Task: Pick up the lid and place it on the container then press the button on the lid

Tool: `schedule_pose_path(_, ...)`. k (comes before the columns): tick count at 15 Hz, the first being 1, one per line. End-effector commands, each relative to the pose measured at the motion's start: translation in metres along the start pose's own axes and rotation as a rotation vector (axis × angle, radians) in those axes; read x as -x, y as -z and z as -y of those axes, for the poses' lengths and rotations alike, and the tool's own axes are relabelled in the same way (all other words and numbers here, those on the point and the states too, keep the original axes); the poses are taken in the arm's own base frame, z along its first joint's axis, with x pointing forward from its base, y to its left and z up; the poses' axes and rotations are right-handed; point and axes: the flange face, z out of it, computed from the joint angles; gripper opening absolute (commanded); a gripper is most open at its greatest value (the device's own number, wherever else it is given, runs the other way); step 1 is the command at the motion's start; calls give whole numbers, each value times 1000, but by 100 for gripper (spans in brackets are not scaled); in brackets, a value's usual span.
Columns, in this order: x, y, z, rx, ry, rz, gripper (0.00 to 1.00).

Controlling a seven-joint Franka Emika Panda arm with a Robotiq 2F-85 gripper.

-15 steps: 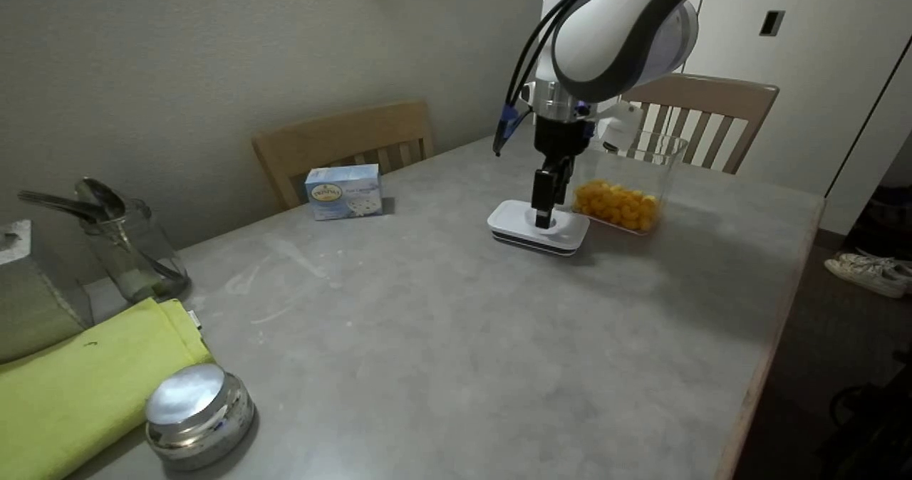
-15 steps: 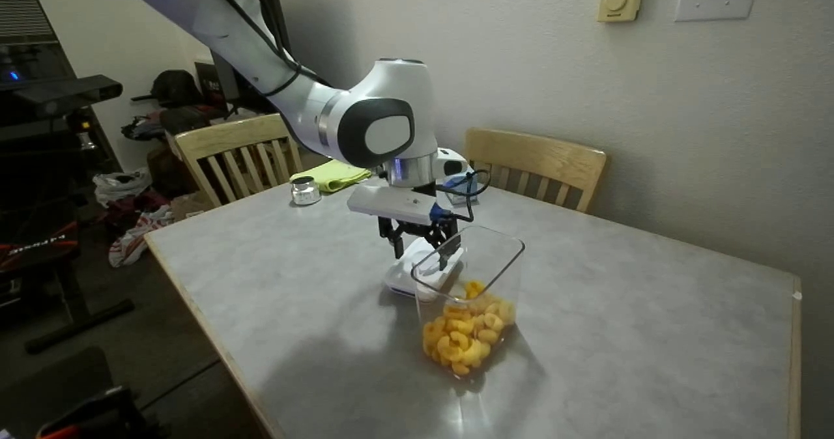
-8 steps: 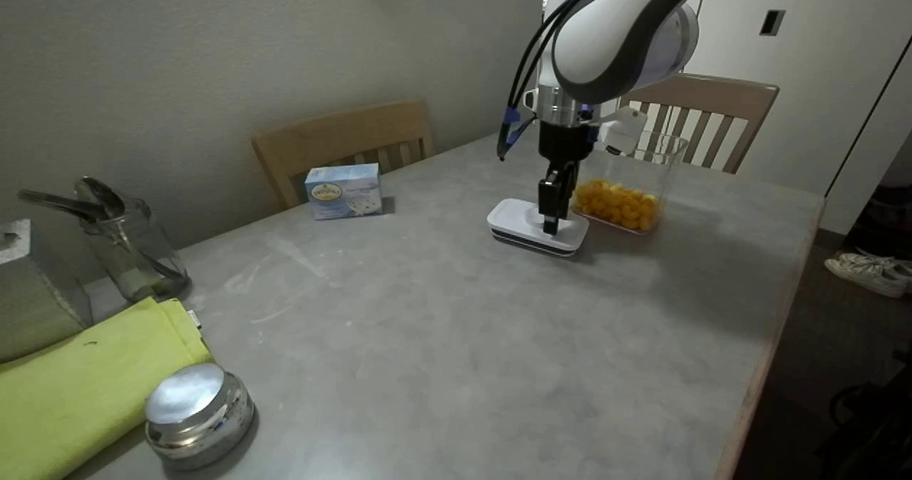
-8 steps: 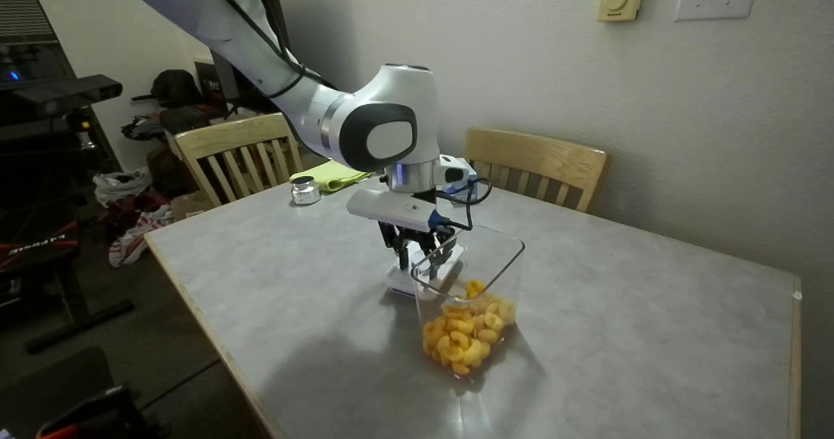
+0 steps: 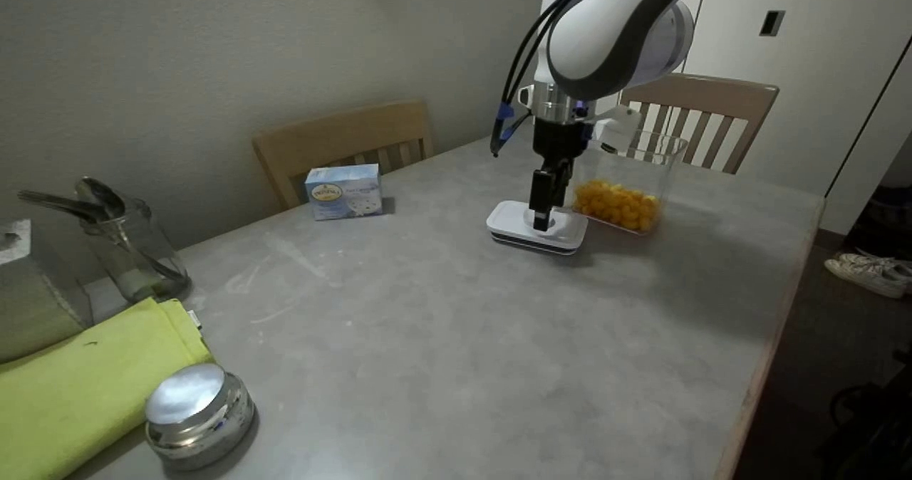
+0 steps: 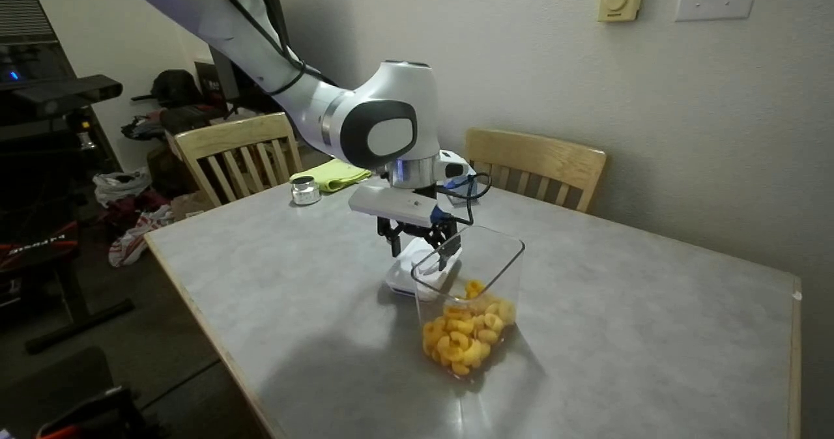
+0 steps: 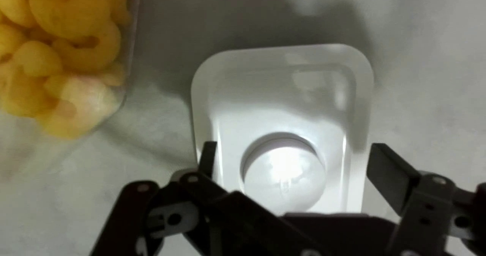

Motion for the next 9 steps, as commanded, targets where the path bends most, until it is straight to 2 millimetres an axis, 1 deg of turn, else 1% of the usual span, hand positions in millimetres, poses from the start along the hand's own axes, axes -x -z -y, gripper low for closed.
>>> schedule_pose_path(1, -5, -3, -6, -30, 20, -53, 100)
schedule_pose_path(5, -9, -7, -9, -36, 43, -106, 100)
schedule_pose_path(9, -9, -13, -12, -41, 58, -119, 100)
